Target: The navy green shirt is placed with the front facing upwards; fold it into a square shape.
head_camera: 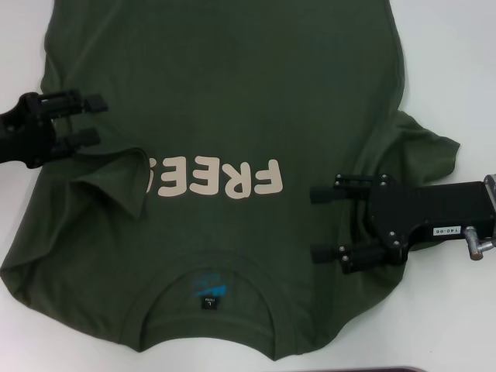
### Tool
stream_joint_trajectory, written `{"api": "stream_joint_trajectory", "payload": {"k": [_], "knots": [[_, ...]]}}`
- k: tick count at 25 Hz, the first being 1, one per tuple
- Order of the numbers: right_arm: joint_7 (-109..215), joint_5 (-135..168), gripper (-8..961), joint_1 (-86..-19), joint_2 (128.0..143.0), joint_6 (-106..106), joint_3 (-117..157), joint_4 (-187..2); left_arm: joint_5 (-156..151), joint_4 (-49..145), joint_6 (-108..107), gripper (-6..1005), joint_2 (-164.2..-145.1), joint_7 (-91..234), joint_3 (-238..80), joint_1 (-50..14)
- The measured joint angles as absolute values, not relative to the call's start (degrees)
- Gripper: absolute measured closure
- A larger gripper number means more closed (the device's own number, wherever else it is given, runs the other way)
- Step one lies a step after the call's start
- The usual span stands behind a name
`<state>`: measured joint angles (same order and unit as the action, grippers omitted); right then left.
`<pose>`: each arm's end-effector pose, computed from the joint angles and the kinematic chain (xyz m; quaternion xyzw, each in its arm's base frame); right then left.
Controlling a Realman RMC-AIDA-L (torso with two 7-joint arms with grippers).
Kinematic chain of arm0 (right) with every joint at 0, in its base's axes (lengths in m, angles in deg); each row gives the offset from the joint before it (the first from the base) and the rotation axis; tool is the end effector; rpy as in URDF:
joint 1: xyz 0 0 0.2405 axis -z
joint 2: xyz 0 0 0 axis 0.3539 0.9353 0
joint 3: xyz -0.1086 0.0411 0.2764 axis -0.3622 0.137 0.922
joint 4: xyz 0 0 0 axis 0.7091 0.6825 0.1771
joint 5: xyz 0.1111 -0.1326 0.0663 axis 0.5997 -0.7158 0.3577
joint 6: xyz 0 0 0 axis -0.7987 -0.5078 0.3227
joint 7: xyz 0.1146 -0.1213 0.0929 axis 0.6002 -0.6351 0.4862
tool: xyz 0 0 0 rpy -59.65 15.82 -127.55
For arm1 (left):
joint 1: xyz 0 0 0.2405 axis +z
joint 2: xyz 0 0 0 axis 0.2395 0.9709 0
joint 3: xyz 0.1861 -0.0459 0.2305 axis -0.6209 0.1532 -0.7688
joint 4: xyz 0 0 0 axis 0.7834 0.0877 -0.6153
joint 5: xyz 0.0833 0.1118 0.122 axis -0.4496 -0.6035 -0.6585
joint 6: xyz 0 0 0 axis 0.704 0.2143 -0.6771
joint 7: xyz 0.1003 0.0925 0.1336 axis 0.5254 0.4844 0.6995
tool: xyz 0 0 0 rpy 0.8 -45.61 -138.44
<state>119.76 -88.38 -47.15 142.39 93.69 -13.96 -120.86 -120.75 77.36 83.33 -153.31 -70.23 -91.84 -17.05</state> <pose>0.2648 0.2663 -0.0866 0.9489 -0.1764 -0.2617 0.0052 -0.3177 0.3483 -0.0172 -0.6155 -0.7321 -0.2900 0.0325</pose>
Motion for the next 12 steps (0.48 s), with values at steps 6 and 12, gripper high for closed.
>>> {"api": "stream_joint_trajectory", "payload": {"k": [6,12], "knots": [[119.76,-88.37,8,-47.05,142.32,93.68,-13.86,-120.90,-121.55,79.36,85.37,305,-150.46,-69.61,-93.15,-14.98],[119.76,-88.38,8,-47.01,142.22,93.63,-13.64,-120.90,-122.00,80.92,83.91,230,-149.30,-68.64,-95.25,-11.55]]}}
